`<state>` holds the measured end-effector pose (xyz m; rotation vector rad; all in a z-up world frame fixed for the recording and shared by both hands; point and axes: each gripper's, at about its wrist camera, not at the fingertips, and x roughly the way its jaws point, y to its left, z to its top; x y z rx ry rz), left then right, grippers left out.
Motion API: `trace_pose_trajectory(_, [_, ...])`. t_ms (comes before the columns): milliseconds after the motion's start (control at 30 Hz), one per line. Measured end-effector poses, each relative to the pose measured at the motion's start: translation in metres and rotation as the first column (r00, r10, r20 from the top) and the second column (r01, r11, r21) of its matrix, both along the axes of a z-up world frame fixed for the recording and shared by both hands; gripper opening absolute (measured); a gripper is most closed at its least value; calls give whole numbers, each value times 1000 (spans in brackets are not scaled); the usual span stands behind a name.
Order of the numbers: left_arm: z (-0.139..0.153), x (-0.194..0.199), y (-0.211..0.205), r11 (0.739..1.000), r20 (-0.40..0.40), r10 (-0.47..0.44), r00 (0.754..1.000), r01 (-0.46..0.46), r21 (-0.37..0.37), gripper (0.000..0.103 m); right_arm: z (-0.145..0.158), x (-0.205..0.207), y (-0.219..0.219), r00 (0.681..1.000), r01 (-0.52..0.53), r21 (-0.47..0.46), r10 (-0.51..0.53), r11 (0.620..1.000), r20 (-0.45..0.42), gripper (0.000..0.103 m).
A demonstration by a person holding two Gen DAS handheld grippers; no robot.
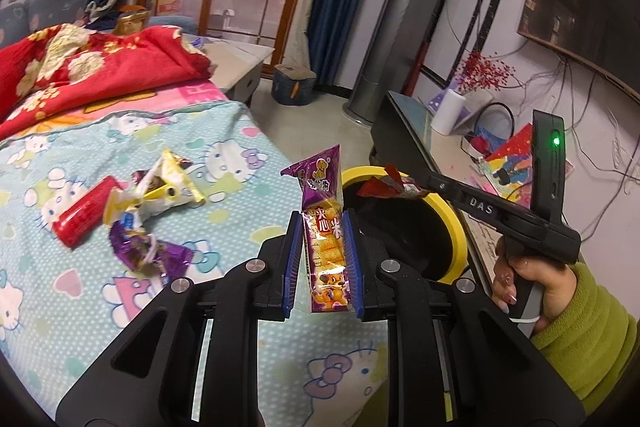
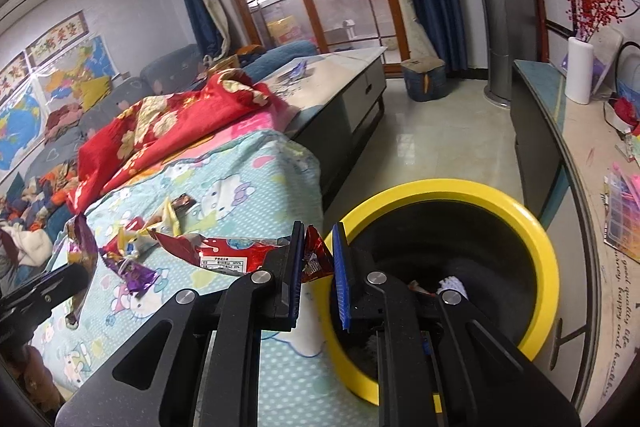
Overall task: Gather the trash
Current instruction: 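Carry the red wrapper and purple packet with both tools over the bin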
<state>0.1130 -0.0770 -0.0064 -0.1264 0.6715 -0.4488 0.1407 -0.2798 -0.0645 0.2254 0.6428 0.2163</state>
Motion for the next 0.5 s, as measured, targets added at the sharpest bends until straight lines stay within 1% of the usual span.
trace_pose_trajectory(500, [0,10,-44,994,12,-102,995,101,33,15,-1,2,-38,993,120,-8,-119,993,19,14])
